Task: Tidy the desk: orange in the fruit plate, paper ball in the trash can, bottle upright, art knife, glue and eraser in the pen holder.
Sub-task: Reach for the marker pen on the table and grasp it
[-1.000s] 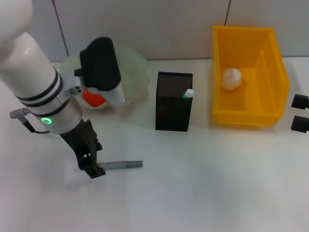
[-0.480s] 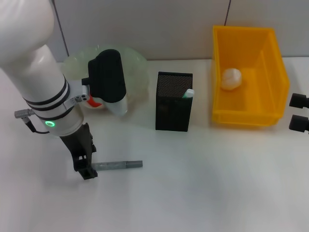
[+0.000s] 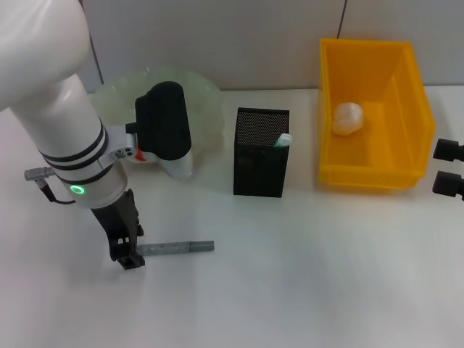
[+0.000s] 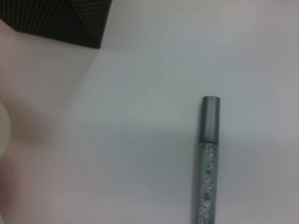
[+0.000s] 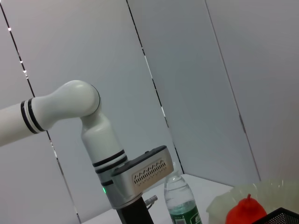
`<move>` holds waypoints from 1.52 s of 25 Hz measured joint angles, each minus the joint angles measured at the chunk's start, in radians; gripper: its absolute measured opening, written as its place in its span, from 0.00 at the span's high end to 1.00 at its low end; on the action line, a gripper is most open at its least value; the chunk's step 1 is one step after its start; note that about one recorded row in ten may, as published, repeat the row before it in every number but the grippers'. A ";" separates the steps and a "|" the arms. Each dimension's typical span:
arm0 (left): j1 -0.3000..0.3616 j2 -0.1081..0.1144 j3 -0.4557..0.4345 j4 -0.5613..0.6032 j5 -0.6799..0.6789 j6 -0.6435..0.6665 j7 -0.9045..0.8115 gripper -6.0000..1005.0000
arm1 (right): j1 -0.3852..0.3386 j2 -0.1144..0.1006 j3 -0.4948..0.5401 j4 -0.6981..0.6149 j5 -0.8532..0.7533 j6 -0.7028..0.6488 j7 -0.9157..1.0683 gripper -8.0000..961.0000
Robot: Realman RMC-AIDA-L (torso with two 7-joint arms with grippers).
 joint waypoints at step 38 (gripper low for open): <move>-0.023 -0.009 -0.010 -0.041 0.027 -0.014 0.013 0.53 | 0.002 0.003 -0.002 -0.002 0.000 0.002 -0.004 0.22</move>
